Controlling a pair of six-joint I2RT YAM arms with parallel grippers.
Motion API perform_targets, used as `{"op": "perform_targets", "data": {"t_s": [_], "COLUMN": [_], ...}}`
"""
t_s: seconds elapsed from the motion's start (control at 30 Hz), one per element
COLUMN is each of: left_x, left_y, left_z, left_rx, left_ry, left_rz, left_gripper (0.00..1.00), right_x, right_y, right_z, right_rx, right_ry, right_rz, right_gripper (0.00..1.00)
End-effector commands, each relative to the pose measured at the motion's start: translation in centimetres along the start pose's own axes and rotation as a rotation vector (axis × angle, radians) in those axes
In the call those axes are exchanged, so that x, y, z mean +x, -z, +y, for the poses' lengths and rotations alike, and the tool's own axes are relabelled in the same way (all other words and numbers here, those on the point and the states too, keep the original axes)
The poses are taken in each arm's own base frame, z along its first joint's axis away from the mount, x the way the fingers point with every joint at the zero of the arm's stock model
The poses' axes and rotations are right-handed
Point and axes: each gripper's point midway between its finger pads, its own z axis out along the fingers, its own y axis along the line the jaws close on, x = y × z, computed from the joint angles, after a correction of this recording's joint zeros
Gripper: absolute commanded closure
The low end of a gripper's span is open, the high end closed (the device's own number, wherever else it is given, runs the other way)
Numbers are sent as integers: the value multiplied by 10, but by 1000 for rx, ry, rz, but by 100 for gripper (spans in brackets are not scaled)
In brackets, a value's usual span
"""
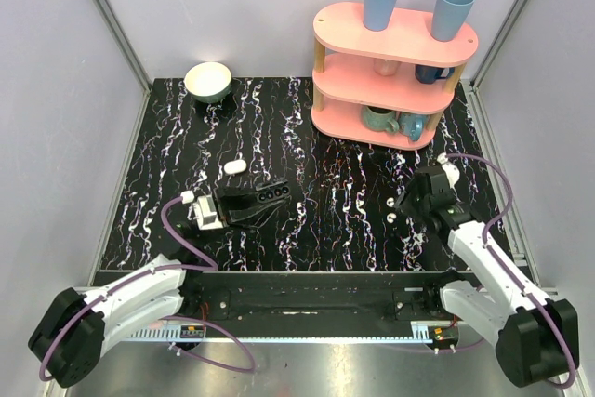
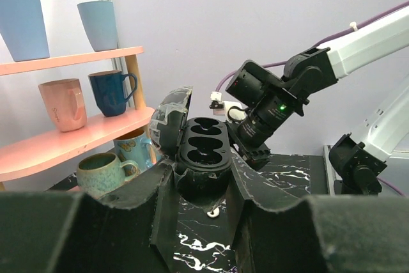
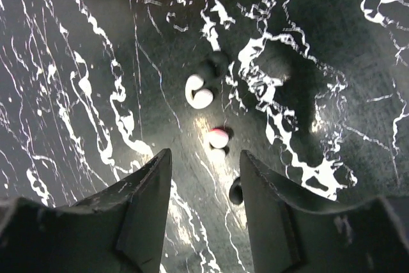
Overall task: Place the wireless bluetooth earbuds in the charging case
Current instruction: Pick up the left earbud from the center of the board.
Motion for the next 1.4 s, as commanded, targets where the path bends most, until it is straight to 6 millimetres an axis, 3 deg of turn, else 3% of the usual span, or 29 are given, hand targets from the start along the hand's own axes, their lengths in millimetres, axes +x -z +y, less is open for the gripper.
{"op": "perform_targets", "data": {"t_s": [0.0, 0.2, 0.37, 0.67, 0.9, 0.93, 1.37], "left_x": [-46, -46, -45, -43, -42, -41, -39], "left_y": [-1, -1, -2, -2, -3, -3, -5], "left_z": [-15, -16, -15, -15, -13, -13, -13], "left_rx": [71, 78, 76, 75, 71, 72, 79], "left_ry": [-114, -108, -106, -103, -104, -101, -91], "left_rz": [-173, -176, -171, -168, -163, -160, -151], "left_gripper": [100, 100, 100, 100, 100, 100, 100], "right_x": [-23, -21, -37, -23, -12, -19, -24], "right_y": [-12, -29, -44, -71, -79, -81, -84], "right_z": [14, 3, -3, -1, -11, -7, -15], "right_rx": [-58, 12, -1, -23, -1, -19, 13], "right_ry": [-23, -54, -200, -273, -328, -335, -346], "right_rz": [-40, -31, -76, -25, -27, -54, -89], "right_gripper": [48, 53, 58, 61, 67, 67, 69]}}
